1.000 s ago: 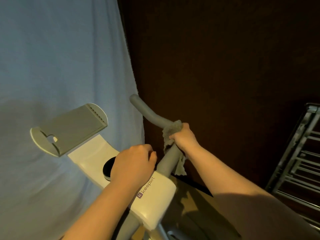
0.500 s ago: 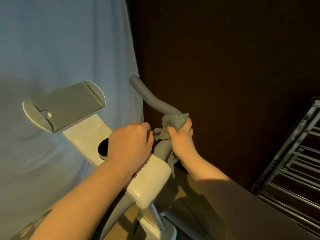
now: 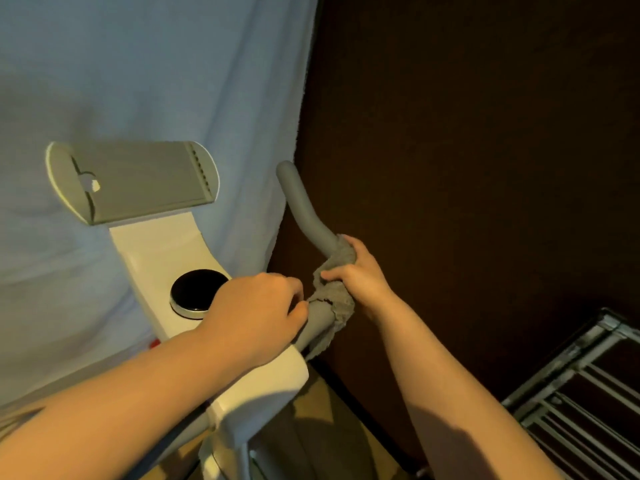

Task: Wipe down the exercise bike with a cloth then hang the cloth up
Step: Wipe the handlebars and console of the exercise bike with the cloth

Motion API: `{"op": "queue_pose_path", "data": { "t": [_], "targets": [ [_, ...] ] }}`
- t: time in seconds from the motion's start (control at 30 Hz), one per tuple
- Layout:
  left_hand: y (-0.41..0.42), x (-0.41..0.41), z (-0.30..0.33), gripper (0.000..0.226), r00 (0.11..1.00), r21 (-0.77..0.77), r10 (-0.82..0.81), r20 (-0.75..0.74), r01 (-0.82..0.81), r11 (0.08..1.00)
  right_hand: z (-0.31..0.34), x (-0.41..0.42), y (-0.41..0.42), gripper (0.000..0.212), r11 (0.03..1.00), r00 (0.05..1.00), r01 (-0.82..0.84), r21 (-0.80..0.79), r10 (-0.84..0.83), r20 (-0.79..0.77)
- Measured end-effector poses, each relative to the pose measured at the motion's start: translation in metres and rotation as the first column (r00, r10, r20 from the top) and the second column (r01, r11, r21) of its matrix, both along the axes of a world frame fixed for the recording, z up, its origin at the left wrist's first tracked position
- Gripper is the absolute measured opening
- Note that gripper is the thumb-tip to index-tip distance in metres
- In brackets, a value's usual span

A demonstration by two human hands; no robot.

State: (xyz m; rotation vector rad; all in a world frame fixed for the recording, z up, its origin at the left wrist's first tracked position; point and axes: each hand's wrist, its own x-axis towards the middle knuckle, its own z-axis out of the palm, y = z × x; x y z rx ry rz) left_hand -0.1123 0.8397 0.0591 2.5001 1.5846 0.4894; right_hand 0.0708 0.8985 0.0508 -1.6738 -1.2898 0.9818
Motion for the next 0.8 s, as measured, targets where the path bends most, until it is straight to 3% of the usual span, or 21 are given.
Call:
{"op": "queue_pose_path", "data": {
  "t": [0.17, 0.33, 0.5, 0.67, 0.8],
  "targets": [
    [0.001, 0.000, -0.003, 0.030, 1.000, 0.012, 0.001, -0.014, -0.001, 1.000, -0.018, 0.001, -0.022, 0.081, 0.995, 0.953, 0.015, 0.095, 0.014, -0.301],
    [0.002, 0.001, -0.003, 0.031, 1.000, 0.010, -0.001, -0.026, 0.002, 1.000, 0.002, 0.013, 0.012, 0.078, 0.992, 0.973, -0.121, -0.034, 0.112, -0.201],
    [0.002, 0.001, -0.003, 0.032, 1.000, -0.002, -0.003, -0.017, 0.003, 1.000, -0.022, -0.005, -0.014, 0.070, 0.990, 0.961, 0.138, 0.018, -0.130, -0.244],
    [0.007, 0.001, -0.002, 0.028, 1.000, -0.052, -0.021, -0.022, 0.020, 0.998, -0.009, -0.002, 0.014, 0.052, 0.990, 0.971, 0.132, -0.041, -0.137, -0.195],
    [0.005, 0.000, -0.004, 0.027, 1.000, -0.064, -0.023, -0.005, 0.023, 0.998, -0.031, -0.014, -0.011, 0.065, 0.971, 0.942, 0.232, 0.064, -0.208, -0.263]
  ]
}}
